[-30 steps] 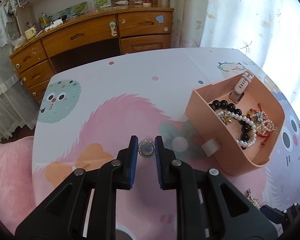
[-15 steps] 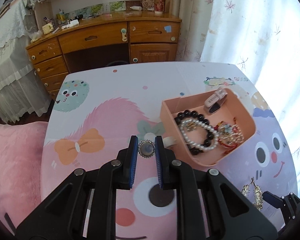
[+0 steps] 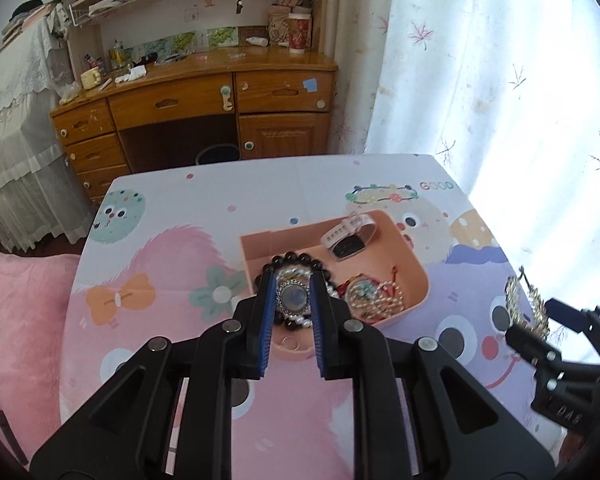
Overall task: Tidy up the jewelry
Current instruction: 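Carry the pearl brooch and gold hair comb into the pink tray and open both tools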
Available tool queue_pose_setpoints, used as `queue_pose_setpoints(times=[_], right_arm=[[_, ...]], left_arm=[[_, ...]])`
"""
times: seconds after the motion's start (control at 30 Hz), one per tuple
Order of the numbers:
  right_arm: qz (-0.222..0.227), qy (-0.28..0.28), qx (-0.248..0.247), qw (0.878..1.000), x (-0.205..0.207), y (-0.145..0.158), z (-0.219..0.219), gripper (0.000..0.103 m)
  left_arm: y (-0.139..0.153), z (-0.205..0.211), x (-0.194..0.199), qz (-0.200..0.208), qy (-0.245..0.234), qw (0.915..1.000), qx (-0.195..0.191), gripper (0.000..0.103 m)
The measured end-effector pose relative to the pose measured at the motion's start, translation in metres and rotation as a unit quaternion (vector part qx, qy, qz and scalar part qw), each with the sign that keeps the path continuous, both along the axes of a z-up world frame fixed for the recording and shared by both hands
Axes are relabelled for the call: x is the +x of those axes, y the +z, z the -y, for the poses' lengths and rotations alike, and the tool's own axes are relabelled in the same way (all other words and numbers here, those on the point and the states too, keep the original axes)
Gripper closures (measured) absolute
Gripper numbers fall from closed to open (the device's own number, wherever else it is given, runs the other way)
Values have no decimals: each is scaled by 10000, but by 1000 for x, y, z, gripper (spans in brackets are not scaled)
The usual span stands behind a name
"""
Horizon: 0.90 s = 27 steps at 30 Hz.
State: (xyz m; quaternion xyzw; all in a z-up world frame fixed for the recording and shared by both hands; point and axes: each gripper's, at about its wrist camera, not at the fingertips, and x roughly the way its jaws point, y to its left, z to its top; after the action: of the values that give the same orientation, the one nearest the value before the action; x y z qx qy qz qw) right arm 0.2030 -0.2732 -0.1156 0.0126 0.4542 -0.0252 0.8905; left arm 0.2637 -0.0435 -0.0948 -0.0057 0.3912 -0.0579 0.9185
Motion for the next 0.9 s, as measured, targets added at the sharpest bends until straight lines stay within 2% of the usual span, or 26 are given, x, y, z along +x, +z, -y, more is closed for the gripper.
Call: queue_pose_setpoints(times=[0.1,0.27,0.57,0.7,0.83,0.87,0.9], right_arm=[[213,94,-45,9997,10,13,13,32],[505,498,172,9973,27,26,17,32],[946,1297,834,9835,66,25,-1,32],[966,1606,1110,9760,82,20,-15,32],[917,1789,1278,9712,99,12,-27,32],[838,1832,1362,9700,104,8,-28,31],[763,1840,1404,9698,107,4,-30,30]], left_arm=[[4,11,6,59,4,10000,-35,89],[2,17,20,73,36,10000,-41,89],[-7,12,46,45,326,9994,-140,89],[-14,8,51,124,495,9987,-21,89],[-19,1,54,85,626,9980,-78,88],[-20,-1,55,55,647,9979,-80,86],[-22,-3,56,4,675,9977,-57,79]])
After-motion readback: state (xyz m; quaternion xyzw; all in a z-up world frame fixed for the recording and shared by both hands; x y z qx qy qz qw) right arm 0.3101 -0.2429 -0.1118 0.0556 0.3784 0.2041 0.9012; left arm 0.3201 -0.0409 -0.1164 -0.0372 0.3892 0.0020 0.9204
